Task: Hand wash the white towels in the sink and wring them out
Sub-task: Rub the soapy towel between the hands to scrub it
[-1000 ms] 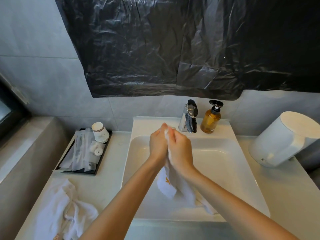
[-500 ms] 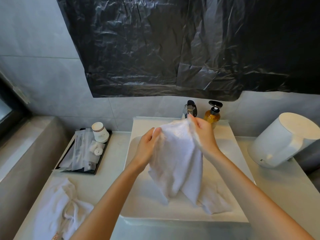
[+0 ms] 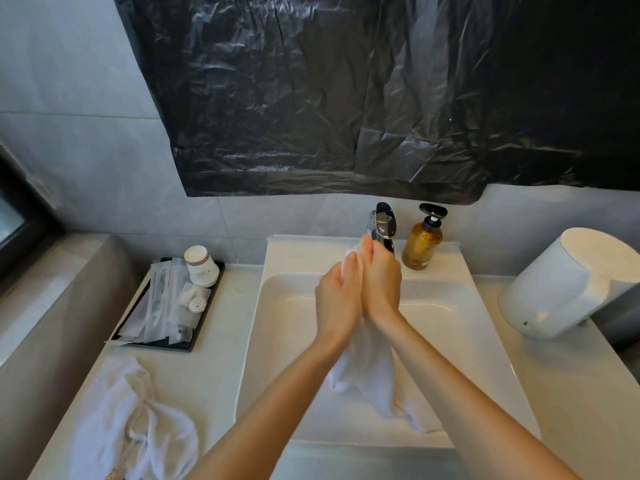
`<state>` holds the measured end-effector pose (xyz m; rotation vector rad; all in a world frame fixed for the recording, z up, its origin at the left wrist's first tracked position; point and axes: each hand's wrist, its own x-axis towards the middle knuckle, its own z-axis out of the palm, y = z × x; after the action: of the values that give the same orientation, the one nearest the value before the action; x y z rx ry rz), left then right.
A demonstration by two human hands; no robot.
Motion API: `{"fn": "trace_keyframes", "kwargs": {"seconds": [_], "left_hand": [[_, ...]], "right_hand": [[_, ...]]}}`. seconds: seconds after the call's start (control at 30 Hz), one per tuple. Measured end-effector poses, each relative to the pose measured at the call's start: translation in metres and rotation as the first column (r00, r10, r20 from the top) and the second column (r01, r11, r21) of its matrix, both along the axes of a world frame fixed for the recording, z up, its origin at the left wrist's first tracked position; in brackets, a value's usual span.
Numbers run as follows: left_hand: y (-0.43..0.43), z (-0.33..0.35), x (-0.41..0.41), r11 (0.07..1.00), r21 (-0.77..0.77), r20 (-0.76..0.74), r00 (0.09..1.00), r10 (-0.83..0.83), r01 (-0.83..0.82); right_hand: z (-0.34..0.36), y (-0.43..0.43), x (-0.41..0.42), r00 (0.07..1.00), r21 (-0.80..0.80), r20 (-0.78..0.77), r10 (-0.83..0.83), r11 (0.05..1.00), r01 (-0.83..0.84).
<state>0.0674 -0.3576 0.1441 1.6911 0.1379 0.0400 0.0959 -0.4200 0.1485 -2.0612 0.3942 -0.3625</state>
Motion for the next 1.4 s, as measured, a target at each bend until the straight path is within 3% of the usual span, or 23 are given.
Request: {"fn": "trace_keyframes", "kwargs": {"seconds": [0.13, 0.3, 0.43, 0.5, 0.63, 0.77, 0.93, 1.03, 1.1, 1.23, 1.3, 1.4], "left_hand": [[0.013, -0.001, 0.023, 0.997, 0.034, -0.044, 0.997, 0.07, -0.068], [-0.005, 0.003, 0.007, 0.999, 0.029, -0.067, 0.997, -0.035, 0.037], [0.008, 0.004, 0.031, 0.999, 0.044, -0.085, 0.996, 0.007, -0.004], [0.002, 0.004, 0.021, 0.997, 0.082, -0.105, 0.994, -0.005, 0.014], [-0.006, 0.01, 0.004, 0.999, -0.027, -0.104, 0.994, -0.024, 0.021], [0.009, 0.014, 0.027, 0.986, -0.145, -0.185, 0.981, 0.051, -0.078], [-0.001, 0.015, 0.003, 0.983, -0.171, -0.232, 0.966, -0.109, 0.07], [0.006, 0.009, 0.02, 0.999, -0.051, -0.156, 0.988, 0.012, -0.02], [0.007, 0.005, 0.019, 0.994, -0.055, -0.135, 0.987, 0.085, -0.094], [-0.004, 0.003, 0.0, 0.999, -0.043, -0.1, 0.994, -0.035, 0.031], [0.001, 0.007, 0.008, 0.999, -0.049, -0.094, 0.995, -0.02, 0.015], [0.012, 0.009, 0.017, 0.99, -0.122, -0.162, 0.986, 0.051, -0.071]], "right_hand": [[-0.012, 0.017, -0.027, 0.99, -0.022, 0.047, 0.136, 0.991, -0.135], [-0.005, -0.003, 0.001, 0.993, 0.177, 0.056, -0.101, 0.98, 0.09], [-0.005, 0.015, -0.031, 0.985, 0.05, 0.12, 0.126, 0.99, -0.133], [-0.001, 0.006, -0.016, 0.992, 0.066, 0.081, 0.092, 0.993, -0.097], [0.004, -0.005, 0.001, 0.995, 0.191, 0.071, -0.074, 0.98, 0.059], [-0.001, 0.02, -0.033, 0.984, 0.058, 0.115, 0.134, 0.988, -0.142], [-0.001, -0.003, -0.004, 0.993, 0.137, 0.099, -0.069, 0.989, 0.055], [-0.005, 0.015, -0.032, 0.993, 0.043, 0.089, 0.071, 0.996, -0.075], [-0.007, 0.015, -0.038, 0.987, 0.062, 0.057, 0.153, 0.986, -0.157], [-0.003, -0.005, -0.008, 0.997, 0.183, 0.04, -0.061, 0.982, 0.053], [-0.007, 0.005, -0.019, 0.998, 0.156, 0.055, -0.026, 0.988, 0.017], [-0.01, 0.017, -0.036, 0.987, -0.043, 0.032, 0.157, 0.987, -0.156]]}}
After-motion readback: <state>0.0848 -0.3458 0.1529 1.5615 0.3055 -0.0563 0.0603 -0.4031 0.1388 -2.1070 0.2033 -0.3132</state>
